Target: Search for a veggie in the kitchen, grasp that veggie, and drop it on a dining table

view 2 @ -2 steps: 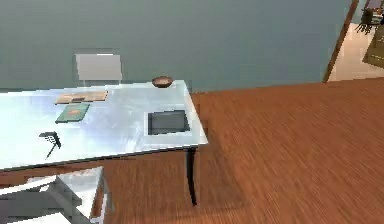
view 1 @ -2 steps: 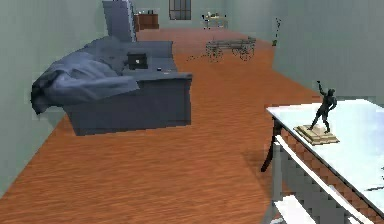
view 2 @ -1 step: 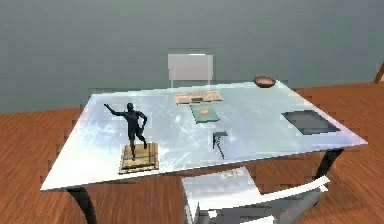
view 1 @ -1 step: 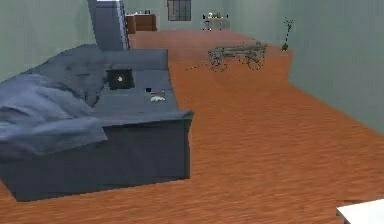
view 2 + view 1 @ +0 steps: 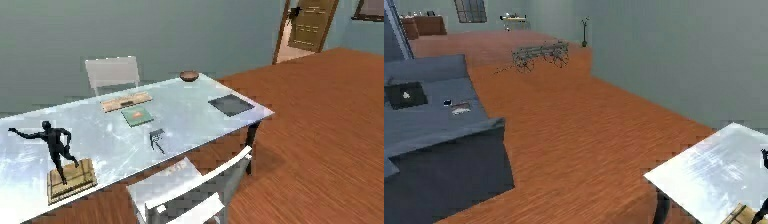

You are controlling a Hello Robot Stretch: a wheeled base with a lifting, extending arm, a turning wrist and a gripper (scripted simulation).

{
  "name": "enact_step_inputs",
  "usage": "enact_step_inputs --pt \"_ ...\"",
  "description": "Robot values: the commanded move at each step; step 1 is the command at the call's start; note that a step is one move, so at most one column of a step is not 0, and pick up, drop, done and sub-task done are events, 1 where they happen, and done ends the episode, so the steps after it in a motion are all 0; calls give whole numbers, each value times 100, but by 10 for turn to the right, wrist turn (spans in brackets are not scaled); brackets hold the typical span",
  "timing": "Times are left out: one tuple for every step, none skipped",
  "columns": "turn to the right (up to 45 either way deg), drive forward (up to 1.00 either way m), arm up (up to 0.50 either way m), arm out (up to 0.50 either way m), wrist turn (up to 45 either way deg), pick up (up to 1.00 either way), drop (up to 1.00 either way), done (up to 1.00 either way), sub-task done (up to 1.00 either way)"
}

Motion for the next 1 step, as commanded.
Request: enact_step_inputs --pt "0 100 0 0 0 0 0 0 0"
